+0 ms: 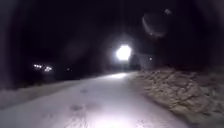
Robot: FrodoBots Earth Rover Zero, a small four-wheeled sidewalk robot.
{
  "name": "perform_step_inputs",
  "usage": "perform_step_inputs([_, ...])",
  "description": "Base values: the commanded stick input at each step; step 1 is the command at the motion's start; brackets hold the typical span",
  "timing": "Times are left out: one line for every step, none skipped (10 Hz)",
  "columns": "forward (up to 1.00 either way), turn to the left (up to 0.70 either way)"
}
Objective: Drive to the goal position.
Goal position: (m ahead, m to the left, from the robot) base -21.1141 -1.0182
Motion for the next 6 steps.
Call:
perform_step_inputs([0.00,-1.00])
perform_step_inputs([0.00,-1.00])
perform_step_inputs([0.00,-1.00])
perform_step_inputs([0.00,-1.00])
perform_step_inputs([0.00,-1.00])
perform_step_inputs([0.00,-1.00])
